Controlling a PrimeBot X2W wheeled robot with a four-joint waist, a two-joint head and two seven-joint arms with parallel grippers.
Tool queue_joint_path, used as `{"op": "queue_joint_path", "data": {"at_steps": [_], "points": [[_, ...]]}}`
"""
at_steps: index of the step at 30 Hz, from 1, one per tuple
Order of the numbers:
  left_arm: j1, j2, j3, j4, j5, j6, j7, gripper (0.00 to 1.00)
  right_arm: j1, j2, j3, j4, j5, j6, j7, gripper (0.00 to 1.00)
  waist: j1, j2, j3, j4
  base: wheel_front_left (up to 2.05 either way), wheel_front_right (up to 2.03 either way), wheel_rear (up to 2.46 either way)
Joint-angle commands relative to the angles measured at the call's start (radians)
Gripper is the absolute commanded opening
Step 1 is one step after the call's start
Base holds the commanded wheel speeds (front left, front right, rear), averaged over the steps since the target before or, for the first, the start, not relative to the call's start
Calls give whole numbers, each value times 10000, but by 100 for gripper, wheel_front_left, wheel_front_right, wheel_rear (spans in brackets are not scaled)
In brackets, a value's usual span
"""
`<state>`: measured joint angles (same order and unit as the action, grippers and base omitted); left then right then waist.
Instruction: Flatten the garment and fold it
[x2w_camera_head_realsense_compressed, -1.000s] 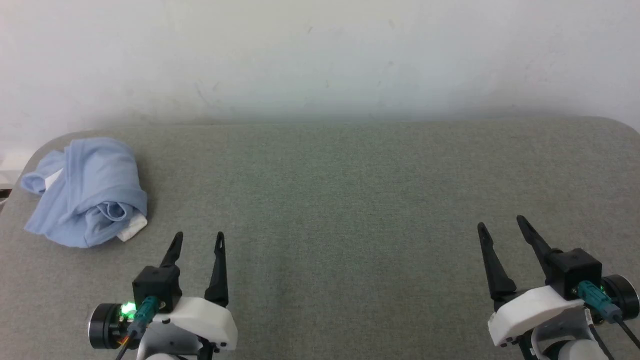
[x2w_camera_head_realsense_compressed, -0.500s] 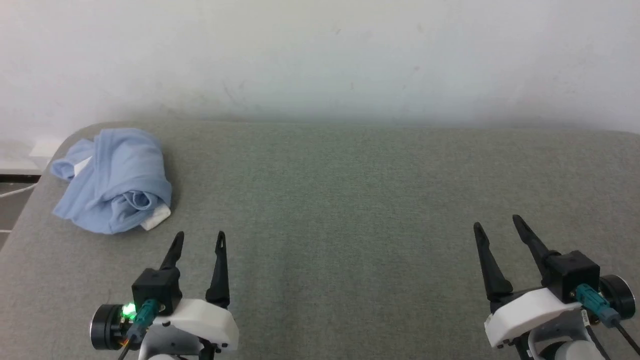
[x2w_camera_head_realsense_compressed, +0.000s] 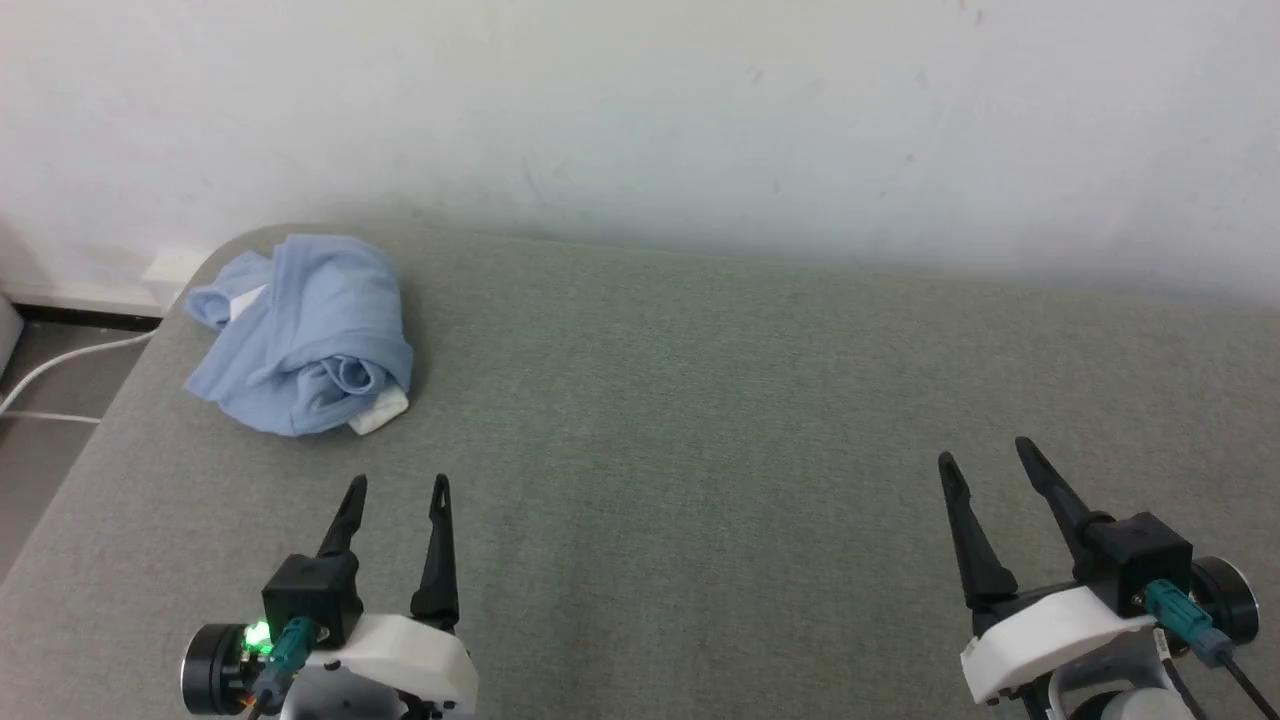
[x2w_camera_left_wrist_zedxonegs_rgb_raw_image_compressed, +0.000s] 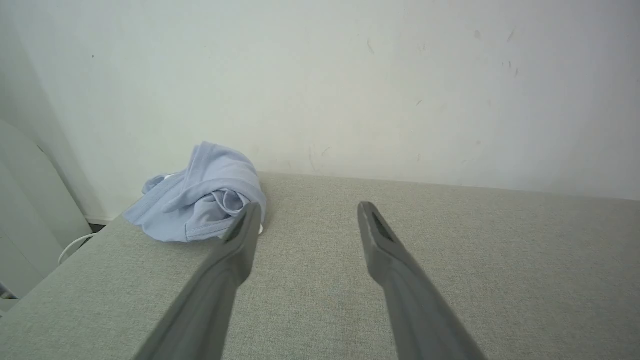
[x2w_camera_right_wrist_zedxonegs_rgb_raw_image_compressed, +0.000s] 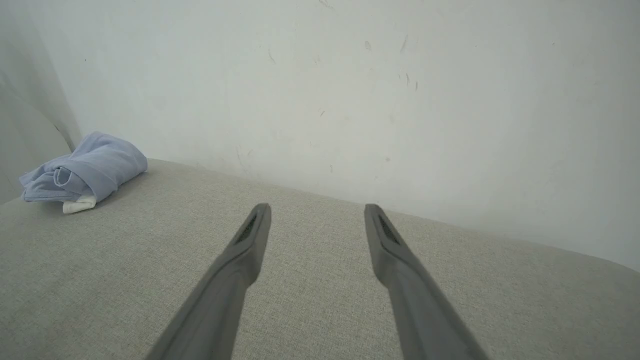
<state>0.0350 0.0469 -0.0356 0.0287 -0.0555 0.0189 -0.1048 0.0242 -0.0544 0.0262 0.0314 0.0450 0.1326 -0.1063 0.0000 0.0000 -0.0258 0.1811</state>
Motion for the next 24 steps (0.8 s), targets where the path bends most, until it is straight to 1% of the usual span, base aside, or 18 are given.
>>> {"op": "queue_joint_path", "data": {"at_steps": [1, 11, 24], "points": [[86, 13, -11, 26, -62, -4, -89, 100, 79, 17, 6, 35, 53, -8, -76, 100, 0, 0, -35, 149, 0, 0, 0], [142, 16, -59, 62, -121, -42, -297, 100, 111, 20, 97, 153, 155, -10, -285, 100, 0, 0, -76, 830, 0, 0, 0], [194, 20, -170, 89, -275, 16, -569, 100, 109, 25, 238, 244, 297, -12, -556, 100, 0, 0, -48, 1652, 0, 0, 0]]}}
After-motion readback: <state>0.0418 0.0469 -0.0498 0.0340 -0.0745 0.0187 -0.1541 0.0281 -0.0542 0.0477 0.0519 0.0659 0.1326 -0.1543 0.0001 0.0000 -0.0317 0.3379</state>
